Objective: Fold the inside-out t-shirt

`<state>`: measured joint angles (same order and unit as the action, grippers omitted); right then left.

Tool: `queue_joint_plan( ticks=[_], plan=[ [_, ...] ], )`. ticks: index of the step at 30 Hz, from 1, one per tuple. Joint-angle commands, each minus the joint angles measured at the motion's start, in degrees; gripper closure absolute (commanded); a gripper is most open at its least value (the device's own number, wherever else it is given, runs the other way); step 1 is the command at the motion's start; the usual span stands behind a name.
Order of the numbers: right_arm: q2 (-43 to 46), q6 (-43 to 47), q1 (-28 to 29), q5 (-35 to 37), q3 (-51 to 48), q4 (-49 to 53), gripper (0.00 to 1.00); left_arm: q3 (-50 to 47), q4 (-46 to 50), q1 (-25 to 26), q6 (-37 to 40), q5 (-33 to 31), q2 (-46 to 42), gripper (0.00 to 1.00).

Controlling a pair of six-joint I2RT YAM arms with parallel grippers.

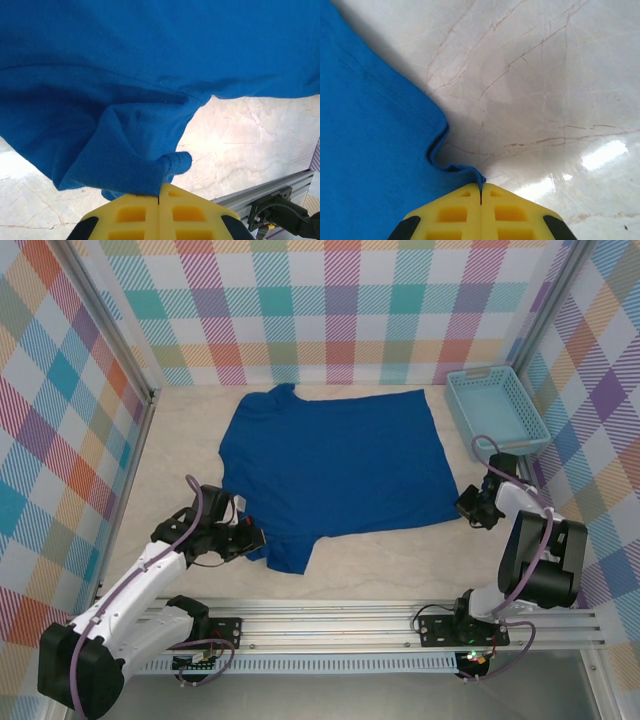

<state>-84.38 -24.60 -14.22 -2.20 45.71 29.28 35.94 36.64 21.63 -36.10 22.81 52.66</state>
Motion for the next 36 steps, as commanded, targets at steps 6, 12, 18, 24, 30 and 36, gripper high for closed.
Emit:
queue_joint_plan(
  ticks=[6, 12, 18, 24, 30, 36],
  plan=[
    [10.64, -0.81, 0.16, -1.17, -4.88, 6.37, 1.0, 5.71, 7.56, -0.05, 2.45, -2.47, -2.8, 1.0],
    [17.61, -2.29, 0.15, -4.15, -8.51, 9.63, 1.0, 10.06, 15.7, -1.17, 2.54, -4.41, -7.49, 1.0],
    [22.36, -3.94, 0.22, -5.63, -9.12, 10.97, 1.0, 13.13, 22.07, -1.85, 1.23, -4.55, -10.5, 1.0],
    [26.83, -5.66, 0.25, -5.28, -9.51, 12.13, 1.0, 14.66, 30.31, -1.94, -0.72, -7.05, -14.07, 1.0],
    [32.59, -8.26, 0.31, -4.37, -10.63, 13.73, 1.0, 14.74, 33.33, -2.03, -2.83, -9.24, -16.16, 1.0],
    [34.16, -8.79, 0.29, -1.83, -10.82, 13.99, 1.0, 17.98, 32.79, -2.62, 0.38, -12.11, -11.51, 1.0]
  ],
)
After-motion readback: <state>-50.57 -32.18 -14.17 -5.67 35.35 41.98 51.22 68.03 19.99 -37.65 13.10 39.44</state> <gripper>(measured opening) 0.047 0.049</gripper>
